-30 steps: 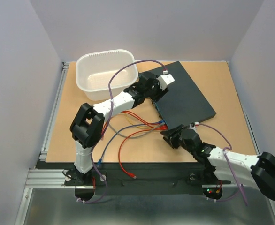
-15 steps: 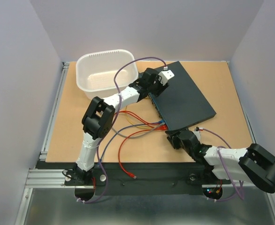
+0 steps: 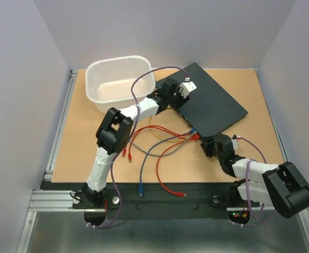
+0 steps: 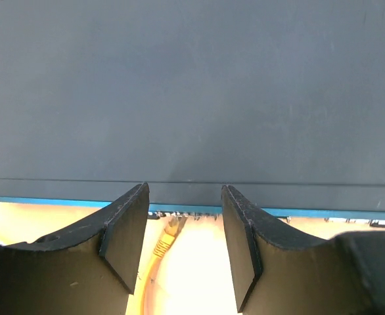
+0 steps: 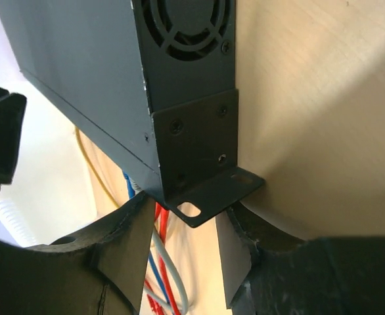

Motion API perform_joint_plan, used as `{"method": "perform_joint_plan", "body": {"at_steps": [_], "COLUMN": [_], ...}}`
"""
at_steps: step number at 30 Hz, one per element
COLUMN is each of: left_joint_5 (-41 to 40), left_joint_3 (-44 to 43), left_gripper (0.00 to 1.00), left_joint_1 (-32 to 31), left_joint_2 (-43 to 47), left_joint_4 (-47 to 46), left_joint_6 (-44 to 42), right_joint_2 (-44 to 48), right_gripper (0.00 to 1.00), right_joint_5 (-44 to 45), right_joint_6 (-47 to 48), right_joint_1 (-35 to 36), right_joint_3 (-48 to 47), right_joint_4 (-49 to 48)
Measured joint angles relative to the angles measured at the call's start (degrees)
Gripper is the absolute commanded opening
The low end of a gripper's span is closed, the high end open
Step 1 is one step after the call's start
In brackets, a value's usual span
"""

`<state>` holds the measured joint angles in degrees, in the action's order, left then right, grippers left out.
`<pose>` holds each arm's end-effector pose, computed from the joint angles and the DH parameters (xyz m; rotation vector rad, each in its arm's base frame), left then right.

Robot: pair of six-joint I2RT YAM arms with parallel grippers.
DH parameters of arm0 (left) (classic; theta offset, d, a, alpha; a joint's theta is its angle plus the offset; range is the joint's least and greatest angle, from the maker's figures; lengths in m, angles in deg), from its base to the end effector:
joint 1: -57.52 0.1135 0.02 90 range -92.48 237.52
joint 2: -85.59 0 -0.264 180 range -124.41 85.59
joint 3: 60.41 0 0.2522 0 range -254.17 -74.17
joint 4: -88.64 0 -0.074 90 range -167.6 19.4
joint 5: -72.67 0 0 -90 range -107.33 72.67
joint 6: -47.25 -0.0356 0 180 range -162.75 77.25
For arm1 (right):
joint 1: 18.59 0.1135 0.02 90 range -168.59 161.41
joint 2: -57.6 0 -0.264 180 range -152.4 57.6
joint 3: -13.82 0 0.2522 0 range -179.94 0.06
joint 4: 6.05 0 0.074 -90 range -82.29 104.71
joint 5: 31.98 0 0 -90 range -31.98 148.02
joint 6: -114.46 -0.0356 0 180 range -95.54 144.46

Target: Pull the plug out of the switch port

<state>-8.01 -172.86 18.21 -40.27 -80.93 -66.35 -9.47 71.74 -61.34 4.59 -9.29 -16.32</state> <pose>0.3985 -0.3338 0.2249 1.1309 1.6458 -0.3385 0.1771 0.0666 0.1213 1.2982 1.8544 0.8262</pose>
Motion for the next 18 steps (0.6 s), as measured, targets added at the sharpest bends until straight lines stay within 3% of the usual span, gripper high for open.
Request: {"method": "perform_joint_plan", "body": {"at_steps": [8, 13, 18], "left_joint_5": [0.85, 1.42, 2.01], "left_joint_3": [-8.92, -9.46, -9.46], "left_gripper": [0.59, 0.59, 0.59], "left_joint_1": [0.0, 0.0, -0.02], "left_joint_2": [-7.54, -8.46, -8.46], "left_joint_4": [1.4, 1.46, 1.51], "left_joint_6": [0.24, 1.11, 1.46], "right_joint_2": [-3.61, -10.99, -10.4], "right_gripper": [0.43, 0.38, 0.39], "right_joint_5": [-1.55, -2.95, -0.48], "right_joint_6": [0.02, -4.11, -4.28], "right_joint_1": [-0.61, -0.46, 0.81], "right_joint_3": [-0.31, -0.24, 0.83], "right_joint_4": [-3.58, -11.72, -13.73]}}
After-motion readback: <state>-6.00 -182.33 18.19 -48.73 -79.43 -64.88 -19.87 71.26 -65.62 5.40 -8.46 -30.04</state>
